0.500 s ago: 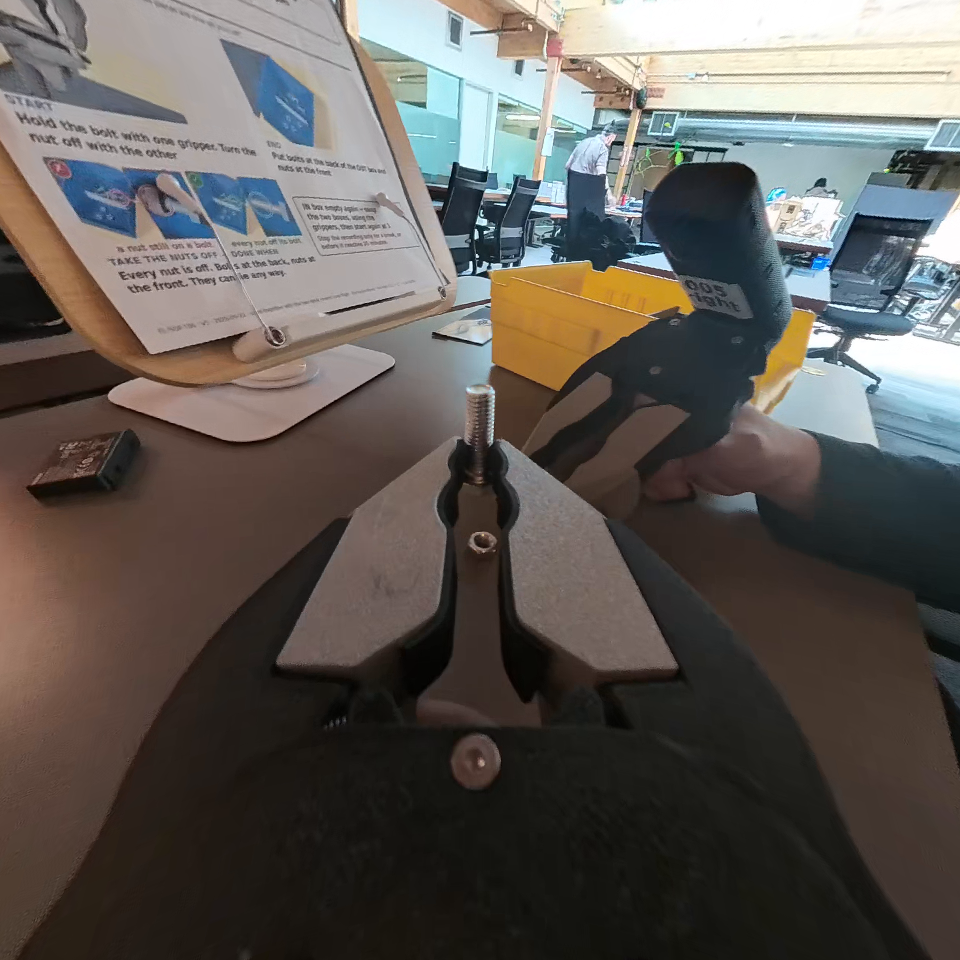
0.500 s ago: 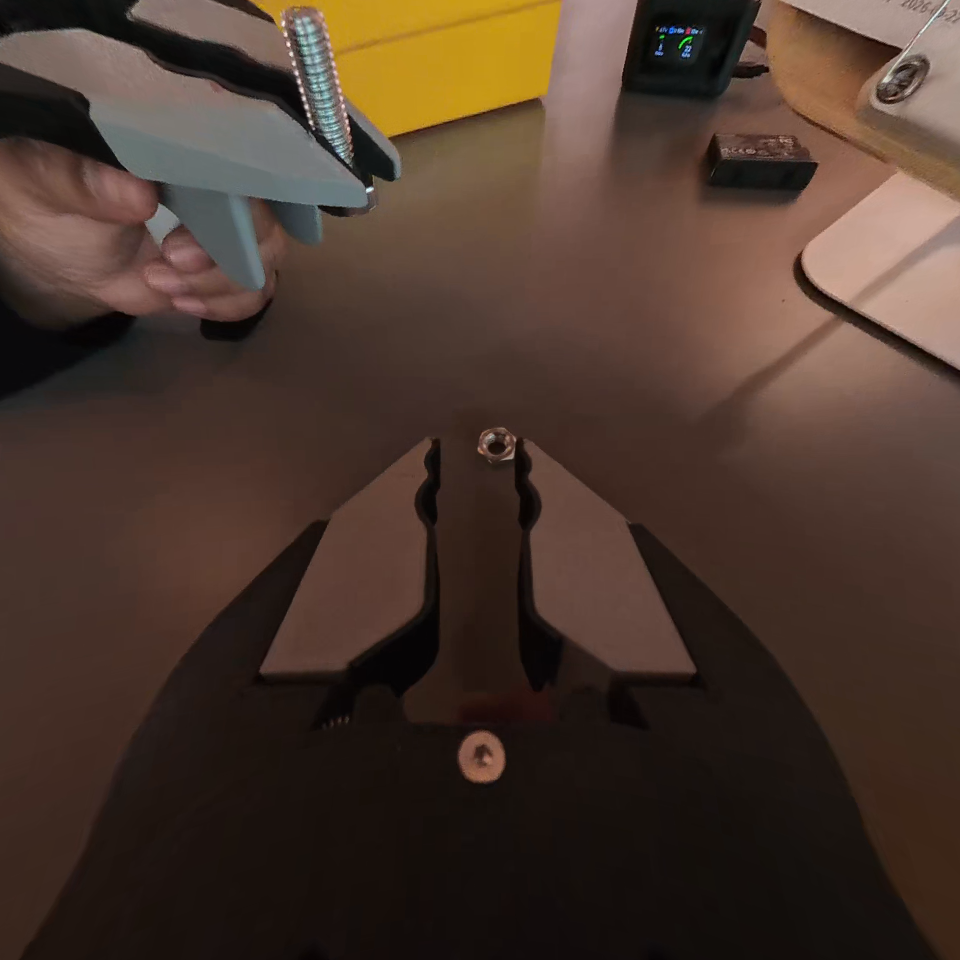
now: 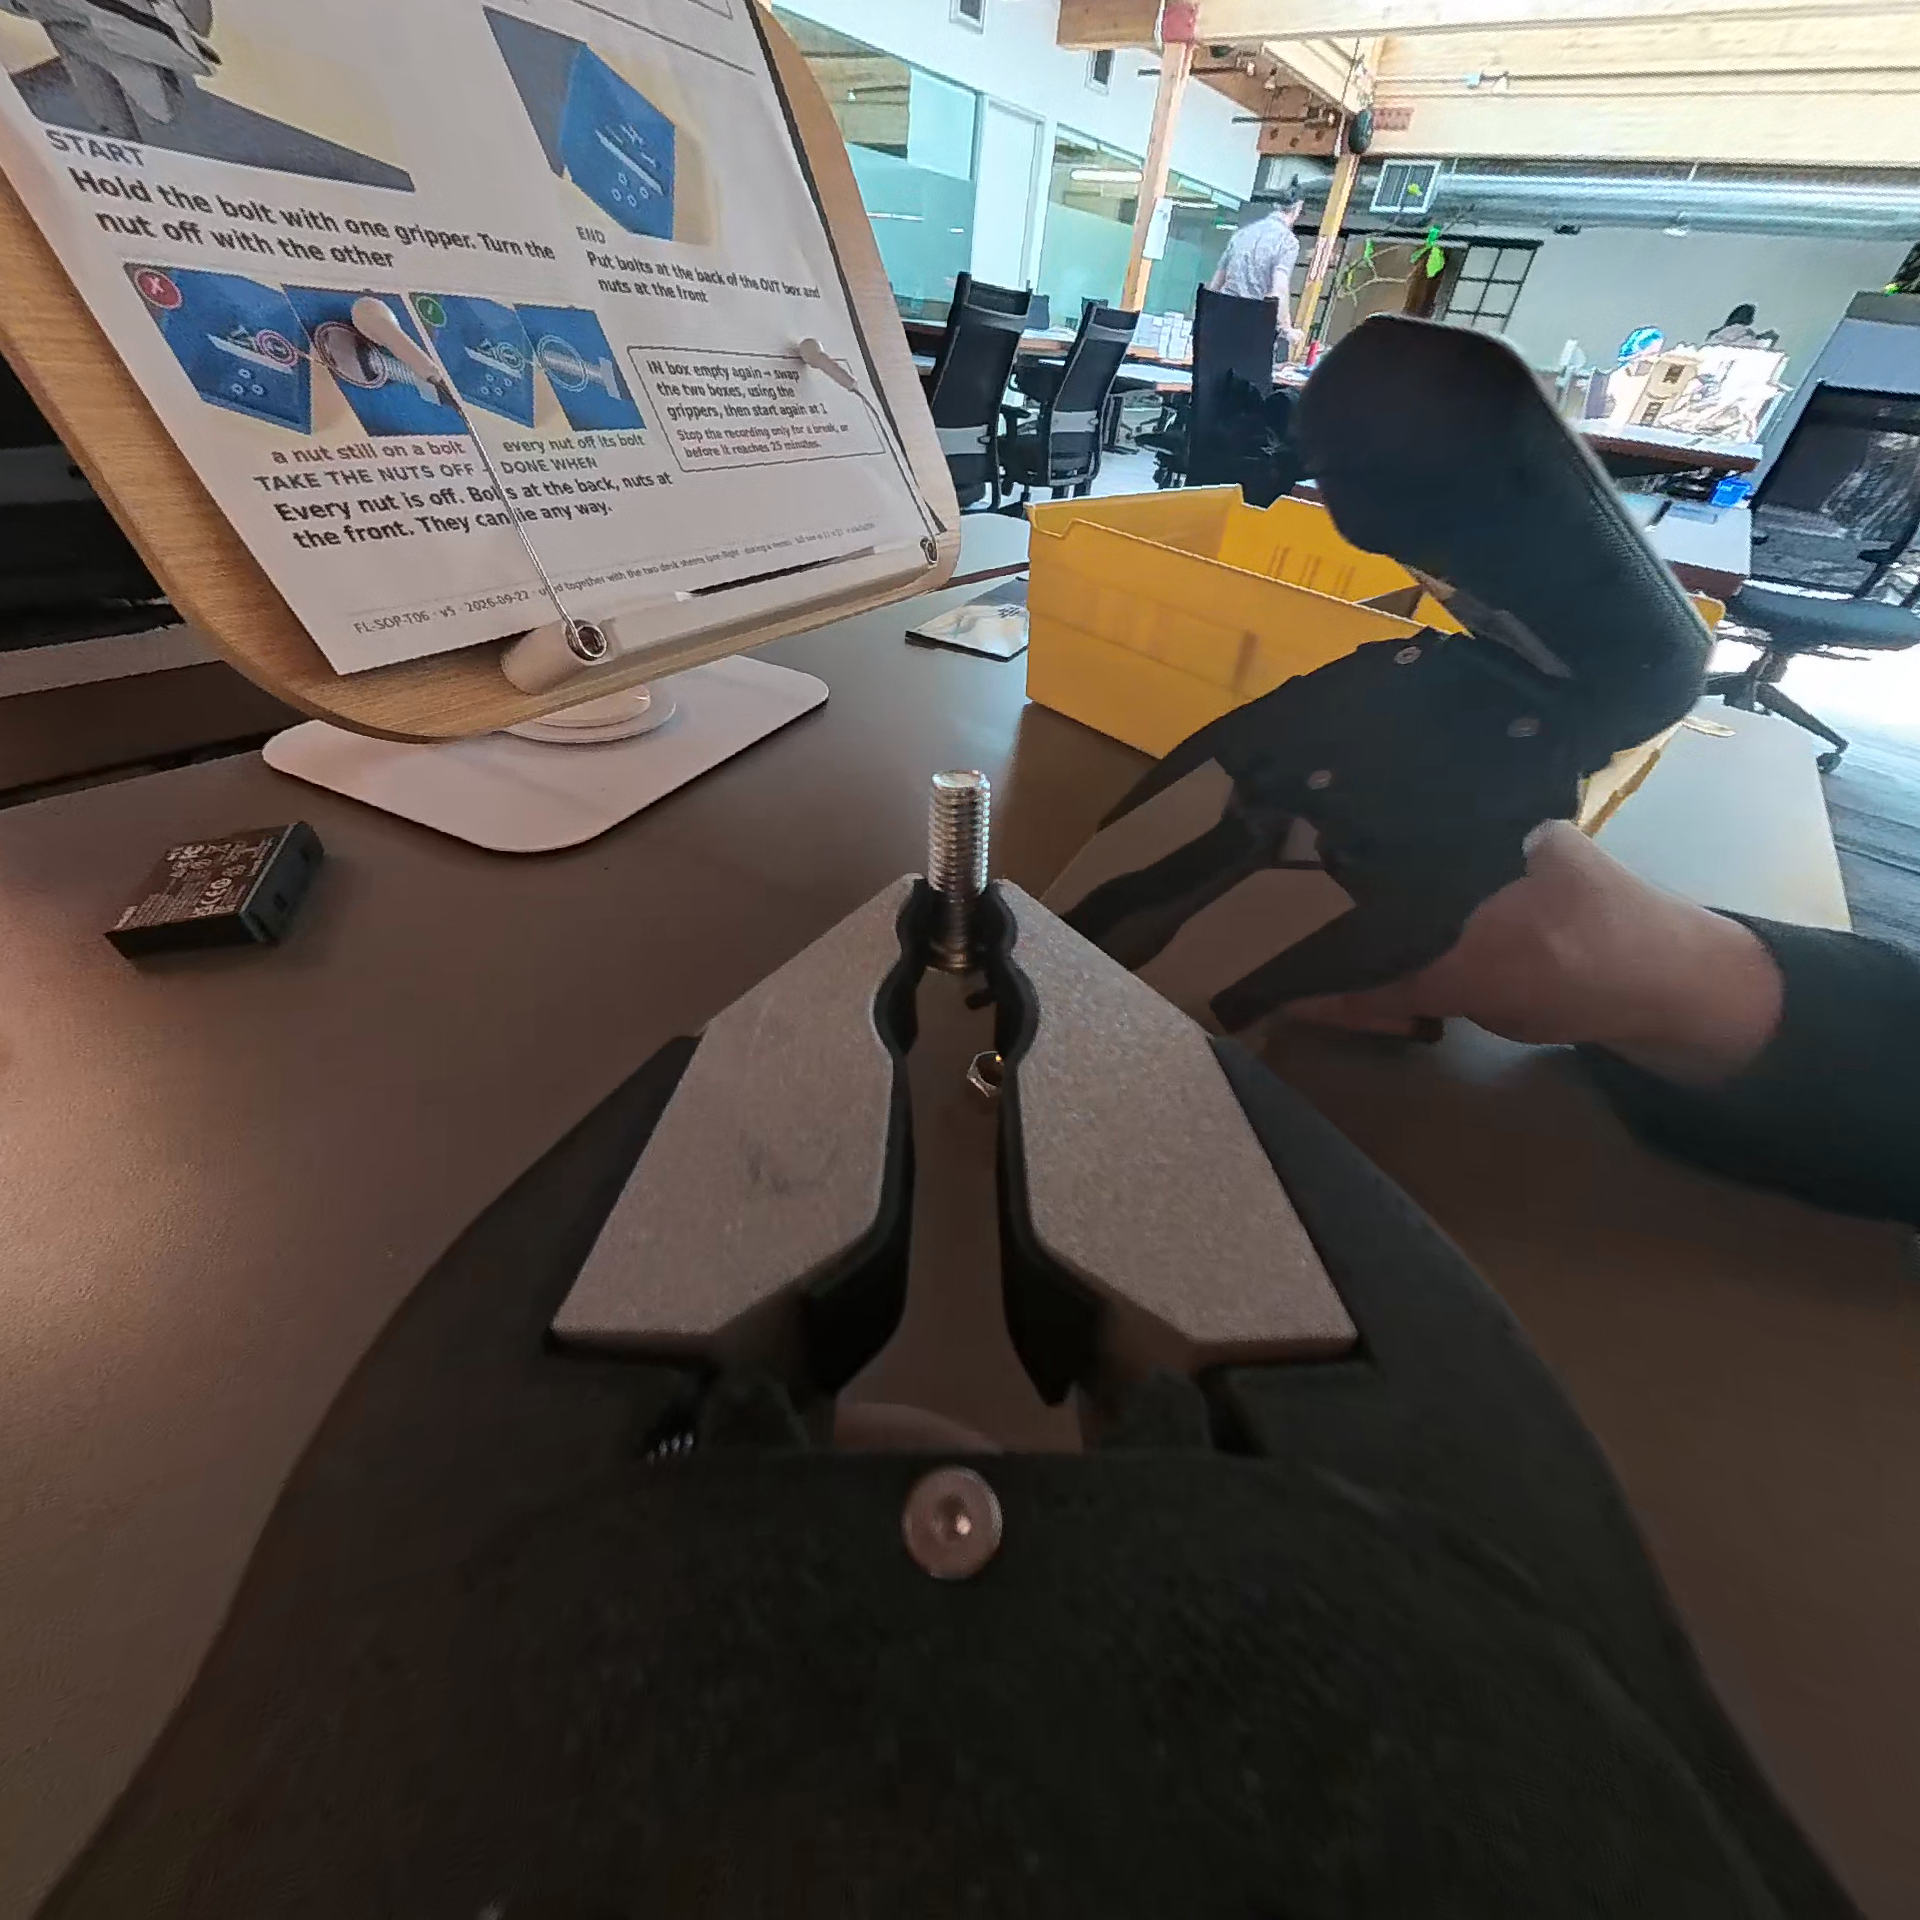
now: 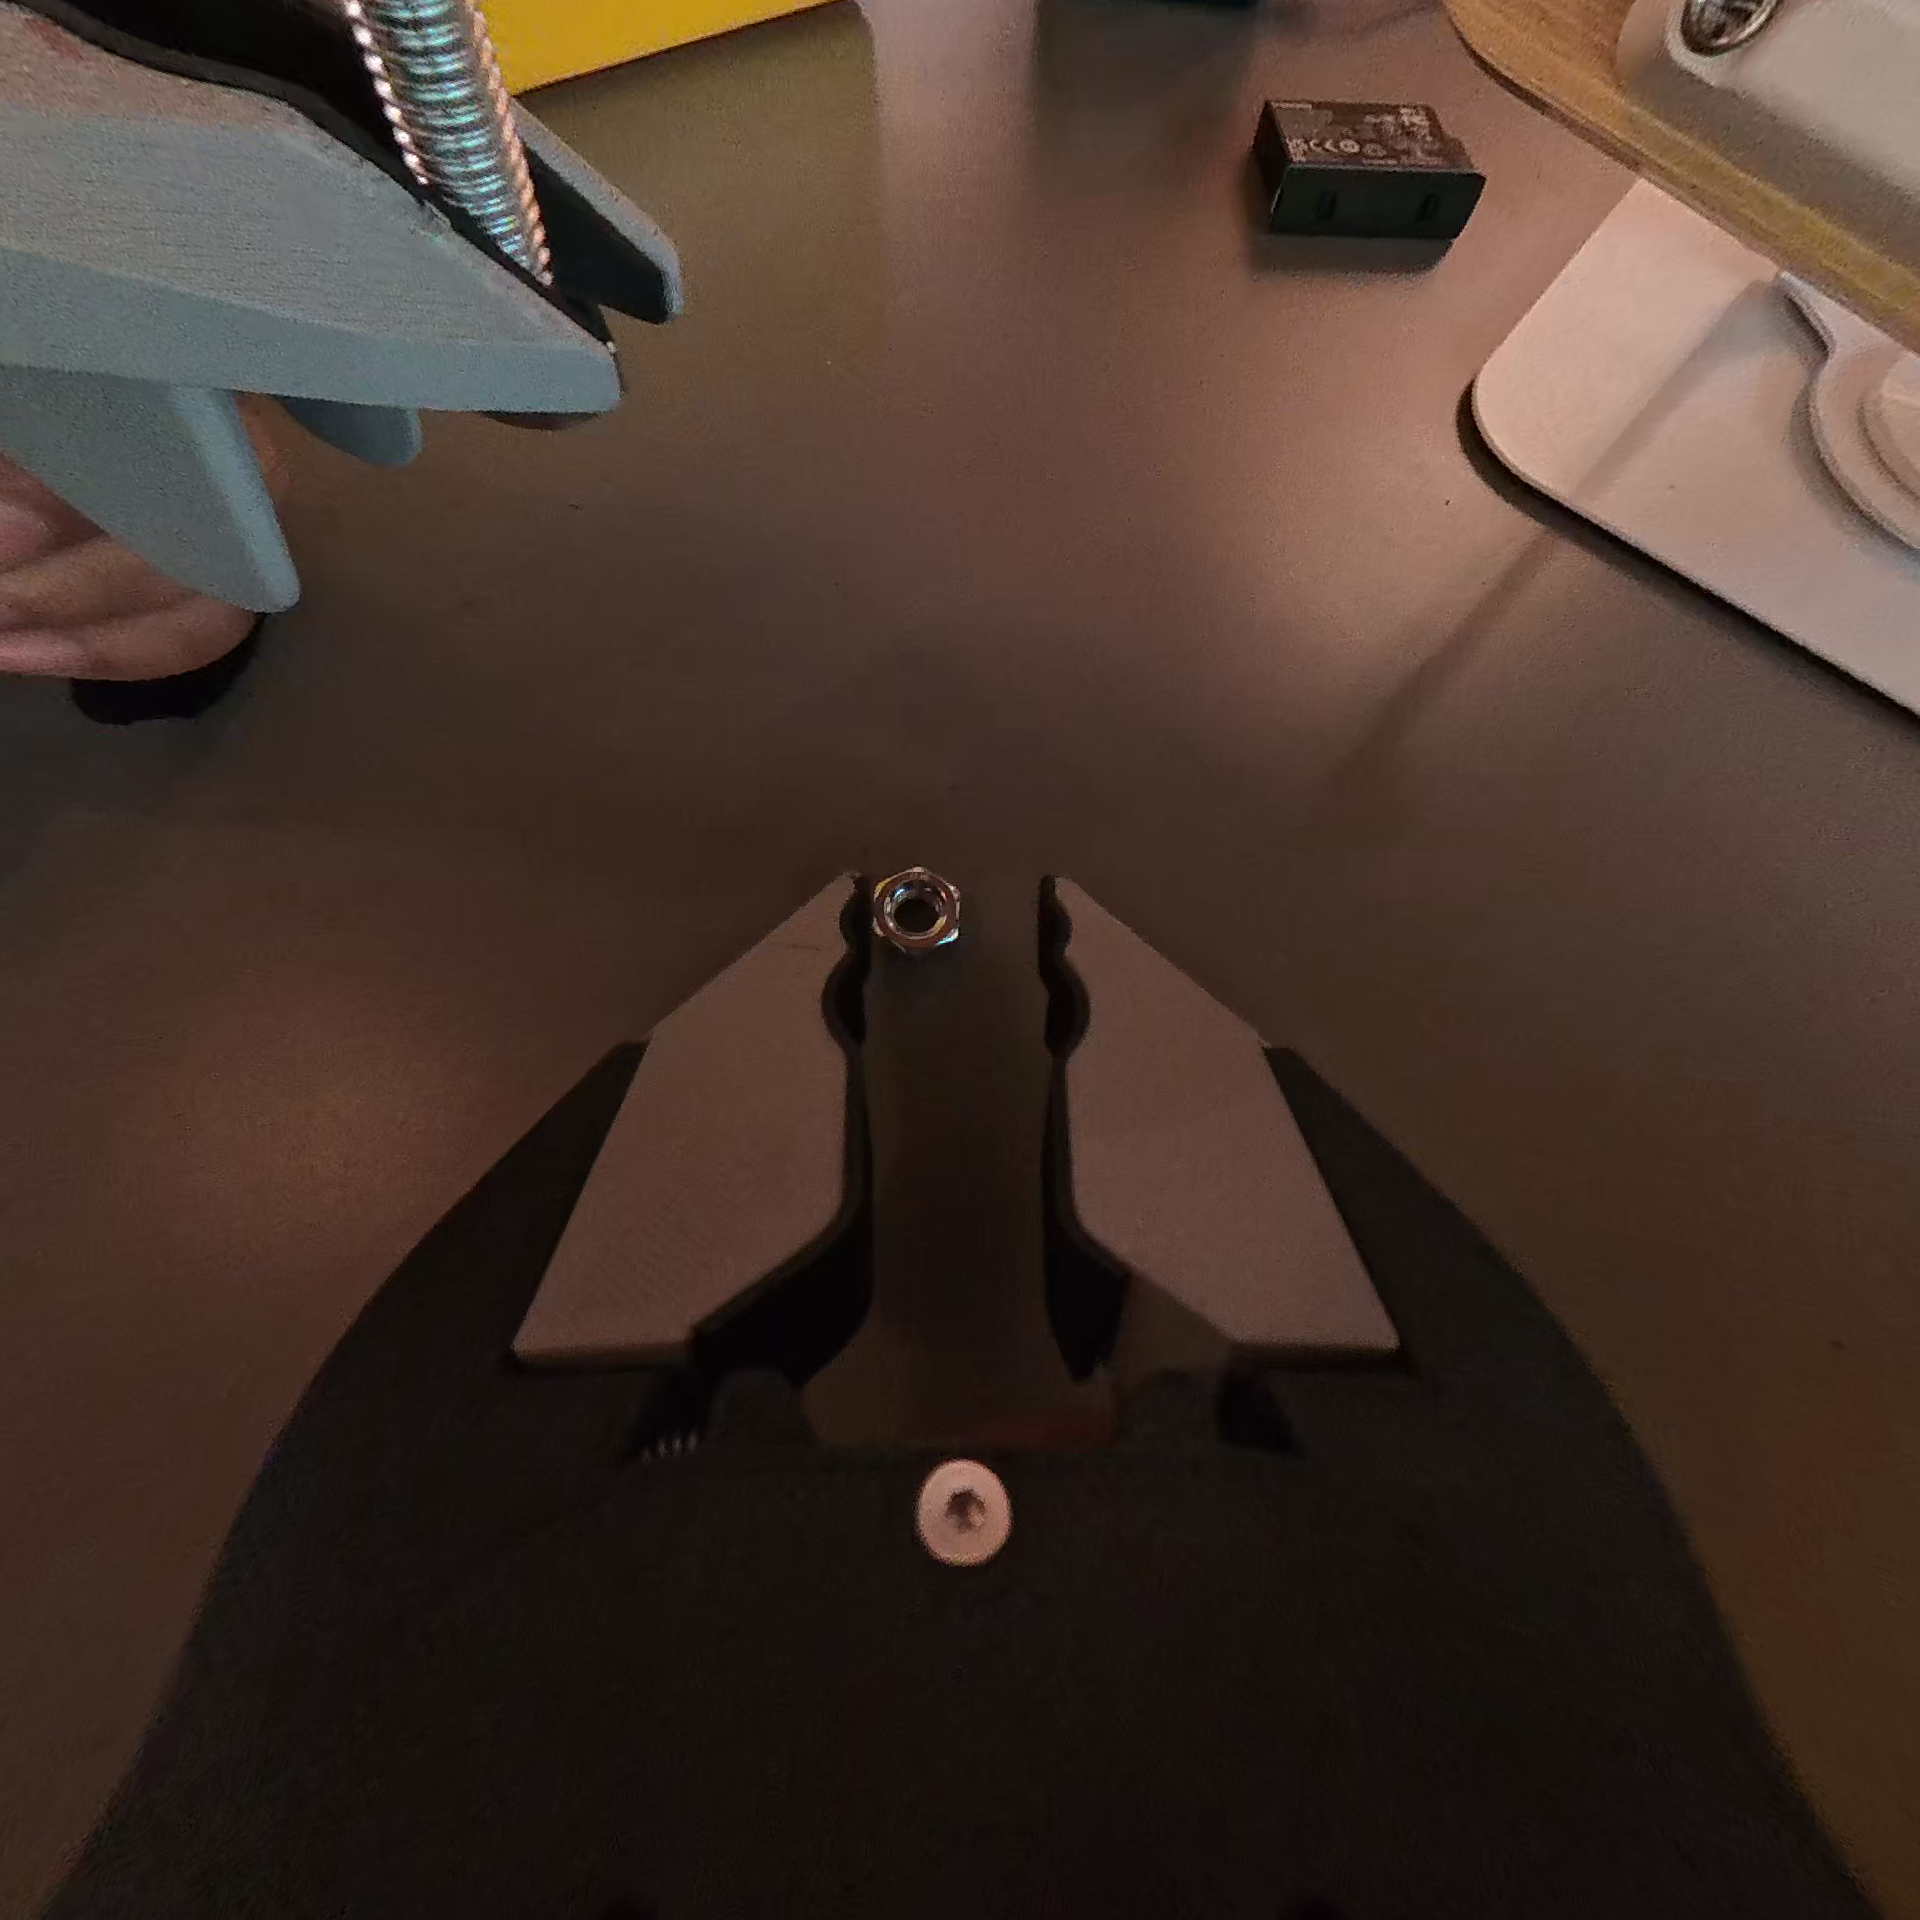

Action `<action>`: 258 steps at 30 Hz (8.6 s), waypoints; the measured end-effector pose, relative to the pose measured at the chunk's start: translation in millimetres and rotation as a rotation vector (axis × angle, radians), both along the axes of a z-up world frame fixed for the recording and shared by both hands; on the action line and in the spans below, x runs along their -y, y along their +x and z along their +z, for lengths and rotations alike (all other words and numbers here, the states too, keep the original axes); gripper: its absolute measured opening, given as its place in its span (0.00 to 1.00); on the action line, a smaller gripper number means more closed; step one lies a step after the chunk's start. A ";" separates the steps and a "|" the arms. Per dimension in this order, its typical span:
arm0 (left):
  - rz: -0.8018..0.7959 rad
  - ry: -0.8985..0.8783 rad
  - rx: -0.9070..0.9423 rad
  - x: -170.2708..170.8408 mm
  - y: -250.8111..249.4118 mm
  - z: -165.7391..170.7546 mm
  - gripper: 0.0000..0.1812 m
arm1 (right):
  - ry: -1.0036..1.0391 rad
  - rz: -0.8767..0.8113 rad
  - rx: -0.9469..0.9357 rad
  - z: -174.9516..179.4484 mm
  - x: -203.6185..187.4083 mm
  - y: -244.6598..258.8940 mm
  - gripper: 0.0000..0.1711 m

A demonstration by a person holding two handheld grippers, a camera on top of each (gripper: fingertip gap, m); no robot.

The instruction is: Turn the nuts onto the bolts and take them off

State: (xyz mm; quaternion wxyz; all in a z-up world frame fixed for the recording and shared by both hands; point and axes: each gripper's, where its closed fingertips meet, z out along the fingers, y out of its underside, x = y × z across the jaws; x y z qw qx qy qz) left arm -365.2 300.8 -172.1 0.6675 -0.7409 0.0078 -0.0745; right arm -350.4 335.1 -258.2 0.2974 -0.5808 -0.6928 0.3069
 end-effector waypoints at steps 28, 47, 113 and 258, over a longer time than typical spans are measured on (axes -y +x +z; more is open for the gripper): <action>-0.125 -0.021 -0.018 10.1 29.3 -2.8 0.04 | -0.139 0.187 -0.193 85.1 28.9 20.2 0.08; -0.088 -0.056 0.001 -19.8 -40.6 -7.4 0.04 | -0.130 0.342 -0.024 105.9 18.2 -41.9 0.08; 0.023 -0.019 -0.074 -15.0 -34.6 -2.5 0.04 | -0.042 0.292 0.051 108.7 35.7 -57.9 0.08; 0.165 -0.131 -0.287 -21.6 -3.1 -17.4 0.04 | -0.146 0.194 -0.414 98.9 28.3 -21.5 0.09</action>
